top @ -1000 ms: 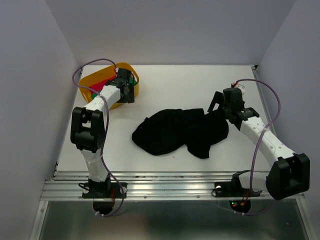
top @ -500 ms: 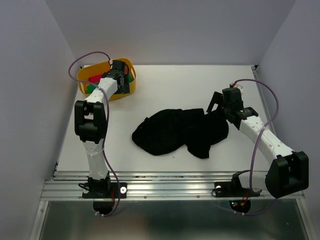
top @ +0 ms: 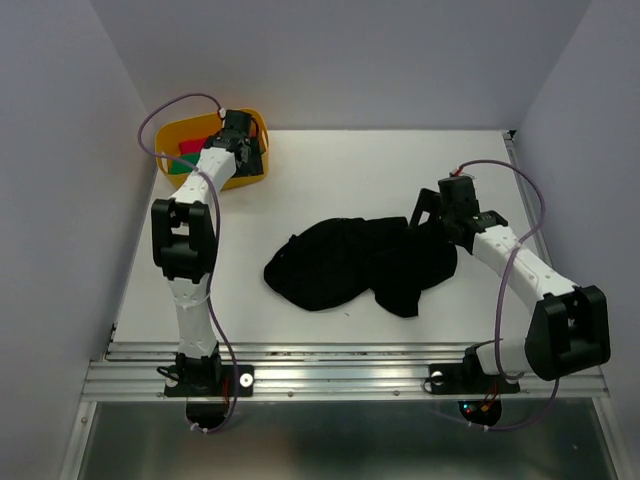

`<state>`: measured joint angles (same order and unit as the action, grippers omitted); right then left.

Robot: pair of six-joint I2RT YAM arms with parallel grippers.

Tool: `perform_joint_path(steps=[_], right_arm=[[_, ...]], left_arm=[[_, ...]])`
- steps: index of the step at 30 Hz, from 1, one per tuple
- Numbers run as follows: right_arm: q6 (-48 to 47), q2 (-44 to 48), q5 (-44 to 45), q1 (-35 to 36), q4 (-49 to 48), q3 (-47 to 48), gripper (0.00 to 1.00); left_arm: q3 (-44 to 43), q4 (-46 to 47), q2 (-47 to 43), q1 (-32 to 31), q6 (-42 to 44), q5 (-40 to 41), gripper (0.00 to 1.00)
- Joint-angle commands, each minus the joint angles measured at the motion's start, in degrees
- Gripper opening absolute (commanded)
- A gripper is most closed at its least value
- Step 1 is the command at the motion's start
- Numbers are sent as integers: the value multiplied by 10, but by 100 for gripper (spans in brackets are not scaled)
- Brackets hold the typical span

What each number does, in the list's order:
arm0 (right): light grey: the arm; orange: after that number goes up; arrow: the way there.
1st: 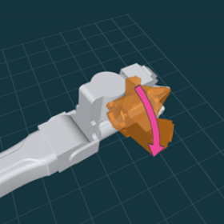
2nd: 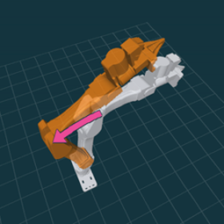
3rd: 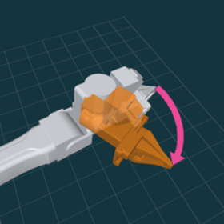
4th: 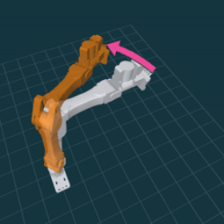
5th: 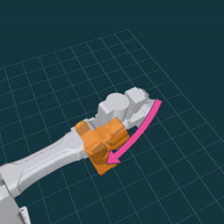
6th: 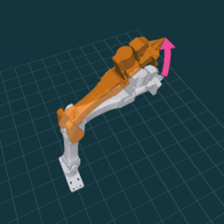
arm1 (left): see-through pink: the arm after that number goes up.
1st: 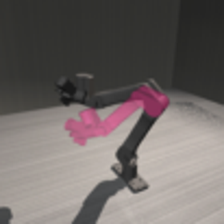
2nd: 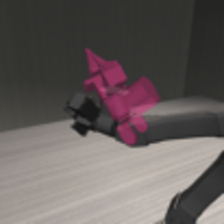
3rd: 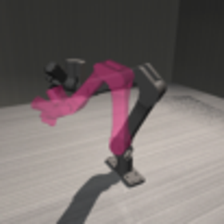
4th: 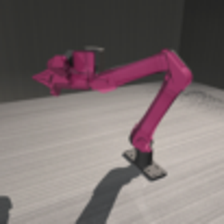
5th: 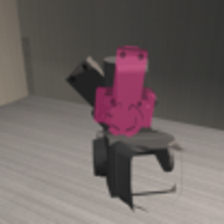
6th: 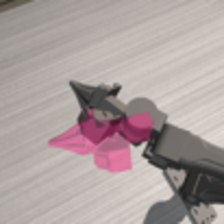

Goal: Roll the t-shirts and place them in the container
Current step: Move the bin to the corner of the board, then flatten out the T-shirt at the center of the board.

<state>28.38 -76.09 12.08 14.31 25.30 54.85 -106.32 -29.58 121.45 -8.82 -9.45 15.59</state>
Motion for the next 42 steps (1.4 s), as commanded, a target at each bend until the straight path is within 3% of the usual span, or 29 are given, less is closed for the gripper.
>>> perform_joint_path(steps=[1,4,10,17,23,30,34,36,37,38,40,41,42], right_arm=[[-31,-26,-55,1,-6,31,100],[-38,-42,-73,16,5,39,100],[-17,-45,-100,28,6,21,100],[-4,-37,-82,34,19,-7,98],[4,-21,-74,34,31,-12,99],[26,-1,-72,39,49,-51,100],[34,4,-72,39,47,-81,100],[39,-3,-79,39,34,-96,98],[40,-5,-82,39,26,-99,91],[43,-14,-93,39,14,-103,81],[46,-20,-102,39,2,-101,47],[46,-22,-102,39,-5,-98,32],[50,-24,-98,39,-4,-91,19]], left_arm=[[36,5,-121,-44,-15,-22,91],[132,22,-209,-103,-34,-24,91],[274,34,-294,-208,-126,-57,90],[468,34,-396,-245,-245,-49,93],[549,9,-423,-247,-321,-34,93],[611,83,-402,-248,-364,-67,91],[611,109,-367,-251,-363,-94,83],[604,120,-348,-253,-354,-98,69],[598,121,-342,-254,-349,-99,63],[585,117,-332,-253,-341,-96,44],[569,112,-331,-253,-331,-91,22],[561,109,-333,-253,-325,-87,0],[537,99,-338,-253,-319,-79,0]])
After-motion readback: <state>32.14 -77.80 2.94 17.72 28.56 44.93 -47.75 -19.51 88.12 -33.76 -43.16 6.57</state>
